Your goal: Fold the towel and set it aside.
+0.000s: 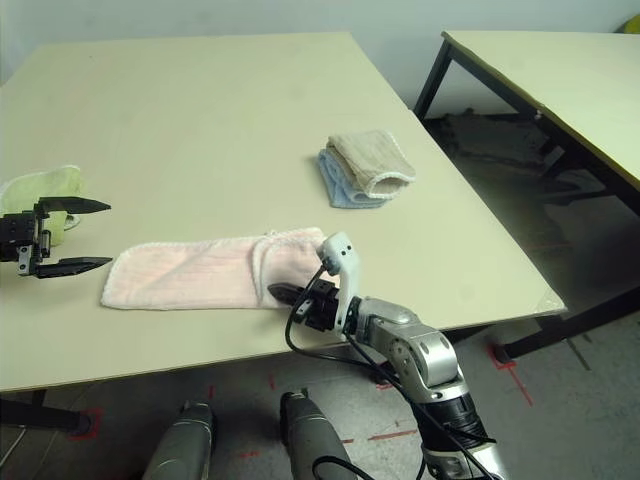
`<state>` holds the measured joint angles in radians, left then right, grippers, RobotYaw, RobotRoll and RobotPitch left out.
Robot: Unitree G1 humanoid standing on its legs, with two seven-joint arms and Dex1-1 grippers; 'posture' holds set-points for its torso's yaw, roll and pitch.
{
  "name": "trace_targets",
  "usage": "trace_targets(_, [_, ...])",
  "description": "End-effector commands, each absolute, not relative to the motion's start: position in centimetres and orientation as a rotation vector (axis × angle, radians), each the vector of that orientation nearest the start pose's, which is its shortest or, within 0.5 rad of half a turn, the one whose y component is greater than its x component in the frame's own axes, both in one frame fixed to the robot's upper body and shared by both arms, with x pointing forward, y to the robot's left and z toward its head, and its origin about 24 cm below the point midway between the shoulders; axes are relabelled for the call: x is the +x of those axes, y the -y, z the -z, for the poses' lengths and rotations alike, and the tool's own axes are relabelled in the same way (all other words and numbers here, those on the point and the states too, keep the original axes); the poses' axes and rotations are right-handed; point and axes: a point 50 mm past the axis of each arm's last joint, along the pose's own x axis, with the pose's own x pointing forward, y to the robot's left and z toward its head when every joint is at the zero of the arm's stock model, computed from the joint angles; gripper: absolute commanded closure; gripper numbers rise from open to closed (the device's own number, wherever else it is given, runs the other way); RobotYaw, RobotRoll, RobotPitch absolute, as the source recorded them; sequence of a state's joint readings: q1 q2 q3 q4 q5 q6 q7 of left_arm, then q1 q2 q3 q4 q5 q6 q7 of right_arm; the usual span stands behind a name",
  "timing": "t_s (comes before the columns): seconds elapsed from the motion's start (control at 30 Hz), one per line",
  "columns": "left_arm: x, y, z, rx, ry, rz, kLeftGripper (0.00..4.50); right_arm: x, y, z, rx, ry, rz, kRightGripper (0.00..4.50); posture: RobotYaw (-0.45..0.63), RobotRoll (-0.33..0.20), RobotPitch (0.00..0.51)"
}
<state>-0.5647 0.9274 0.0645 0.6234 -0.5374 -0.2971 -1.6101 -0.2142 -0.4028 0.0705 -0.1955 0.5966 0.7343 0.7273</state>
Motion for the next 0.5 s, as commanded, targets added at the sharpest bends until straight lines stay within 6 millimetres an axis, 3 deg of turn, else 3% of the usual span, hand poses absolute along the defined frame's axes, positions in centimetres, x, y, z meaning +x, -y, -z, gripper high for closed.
trace_targets(0.03, [28.0,-30.9,-18.9,0.56,0.065,1.224,0.0,25.9,14.1,-11.0,0.274,-0.268,-1.041,4.48,0.02,0.0,0.152])
trace_targets(0.2, [28.1,-30.8,-18.8,0.559,0.065,1.226,0.0,26.3,14.3,-12.3,0.321,-0.199,-1.038,4.48,0.02,0.0,0.149])
trace_targets(0.5, [28.1,-30.7,-18.8,0.557,0.069,1.229,0.0,28.0,16.0,-8.0,0.204,-0.344,-0.78,4.48,0.02,0.0,0.149])
